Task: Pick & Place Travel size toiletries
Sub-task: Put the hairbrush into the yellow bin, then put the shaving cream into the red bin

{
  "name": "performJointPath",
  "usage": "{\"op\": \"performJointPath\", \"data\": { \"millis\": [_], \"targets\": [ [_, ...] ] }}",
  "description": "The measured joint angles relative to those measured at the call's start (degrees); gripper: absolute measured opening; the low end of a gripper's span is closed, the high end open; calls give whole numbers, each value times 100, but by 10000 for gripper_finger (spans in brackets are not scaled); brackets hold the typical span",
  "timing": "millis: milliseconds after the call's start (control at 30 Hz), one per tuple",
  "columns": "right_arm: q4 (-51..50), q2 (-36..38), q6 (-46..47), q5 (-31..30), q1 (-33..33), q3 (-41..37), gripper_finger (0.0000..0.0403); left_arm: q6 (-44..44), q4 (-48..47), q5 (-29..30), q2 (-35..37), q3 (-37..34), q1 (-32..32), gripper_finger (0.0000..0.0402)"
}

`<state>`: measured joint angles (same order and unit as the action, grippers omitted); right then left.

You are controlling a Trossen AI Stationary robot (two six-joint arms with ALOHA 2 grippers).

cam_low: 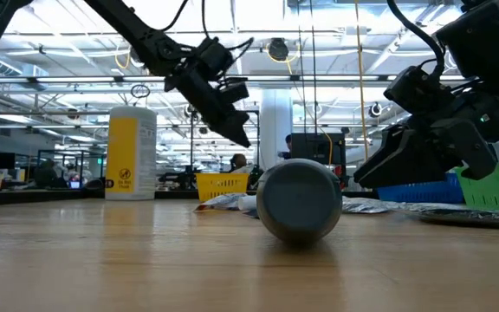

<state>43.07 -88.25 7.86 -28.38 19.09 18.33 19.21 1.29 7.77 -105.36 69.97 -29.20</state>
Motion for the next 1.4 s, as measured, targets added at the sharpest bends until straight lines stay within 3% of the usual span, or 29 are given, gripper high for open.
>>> {"op": "performJointPath", "data": {
  "millis": [167, 300, 400, 633, 900, 1100, 1300, 1400],
  "targets": [
    [0, 0, 42, 0, 0, 0, 187, -1042, 33, -241, -160, 0, -509, 94],
    [0, 0, 35, -3, -2, 0, 187, -1010, 38, -761, -479, -2, -663, 36],
    [0, -1, 11, -5, -2, 0, 187, -738, 101, -742, -640, -4, -622, 7],
    [-2, 0, 2, -4, -2, 0, 187, -152, -105, -931, -695, 2, -466, 16],
    [-3, 0, 2, 4, -2, 0, 187, -121, -1218, -1427, -521, 4, -447, 5],
    [-20, 0, -15, -1, -2, 2, 187, -338, -1260, -1078, 100, 4, -356, 10],
    [-84, -2, -17, 2, -2, 2, 187, -1242, -870, -790, 377, 11, -251, 5],
    [-181, -2, -17, 4, -2, 2, 187, -1847, -837, -231, 387, -2, -143, 2]
  ]
}}
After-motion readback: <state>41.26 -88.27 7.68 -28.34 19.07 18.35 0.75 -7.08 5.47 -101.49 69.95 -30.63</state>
